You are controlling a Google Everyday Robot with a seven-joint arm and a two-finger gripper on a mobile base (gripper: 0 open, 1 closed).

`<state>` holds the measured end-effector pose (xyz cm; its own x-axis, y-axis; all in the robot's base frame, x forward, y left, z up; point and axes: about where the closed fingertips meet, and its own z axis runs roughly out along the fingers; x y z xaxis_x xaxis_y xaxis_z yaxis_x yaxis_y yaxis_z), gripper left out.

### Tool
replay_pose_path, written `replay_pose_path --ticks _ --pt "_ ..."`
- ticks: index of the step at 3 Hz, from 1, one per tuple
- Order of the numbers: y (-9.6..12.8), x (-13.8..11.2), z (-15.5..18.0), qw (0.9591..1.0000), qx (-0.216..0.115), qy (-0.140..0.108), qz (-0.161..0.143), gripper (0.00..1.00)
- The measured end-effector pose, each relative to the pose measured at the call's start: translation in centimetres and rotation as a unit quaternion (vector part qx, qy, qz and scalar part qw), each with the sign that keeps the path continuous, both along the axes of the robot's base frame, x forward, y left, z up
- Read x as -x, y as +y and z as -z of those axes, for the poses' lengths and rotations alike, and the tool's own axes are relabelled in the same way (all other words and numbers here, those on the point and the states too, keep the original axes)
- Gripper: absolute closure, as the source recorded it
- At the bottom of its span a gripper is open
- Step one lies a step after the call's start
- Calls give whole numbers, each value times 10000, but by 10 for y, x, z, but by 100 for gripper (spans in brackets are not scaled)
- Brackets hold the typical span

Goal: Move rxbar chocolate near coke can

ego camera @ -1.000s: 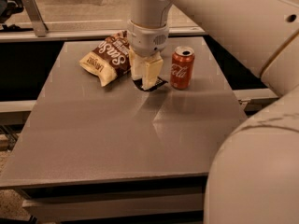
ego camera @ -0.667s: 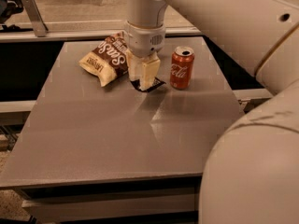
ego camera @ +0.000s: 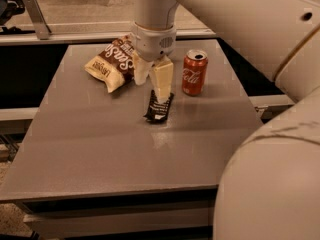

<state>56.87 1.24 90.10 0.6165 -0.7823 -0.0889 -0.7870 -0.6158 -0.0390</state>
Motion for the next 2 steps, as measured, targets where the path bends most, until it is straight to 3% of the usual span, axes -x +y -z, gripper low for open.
replay_pose_path --ticks 2 --pt "5 -4 -3 9998 -79 -156 13 0"
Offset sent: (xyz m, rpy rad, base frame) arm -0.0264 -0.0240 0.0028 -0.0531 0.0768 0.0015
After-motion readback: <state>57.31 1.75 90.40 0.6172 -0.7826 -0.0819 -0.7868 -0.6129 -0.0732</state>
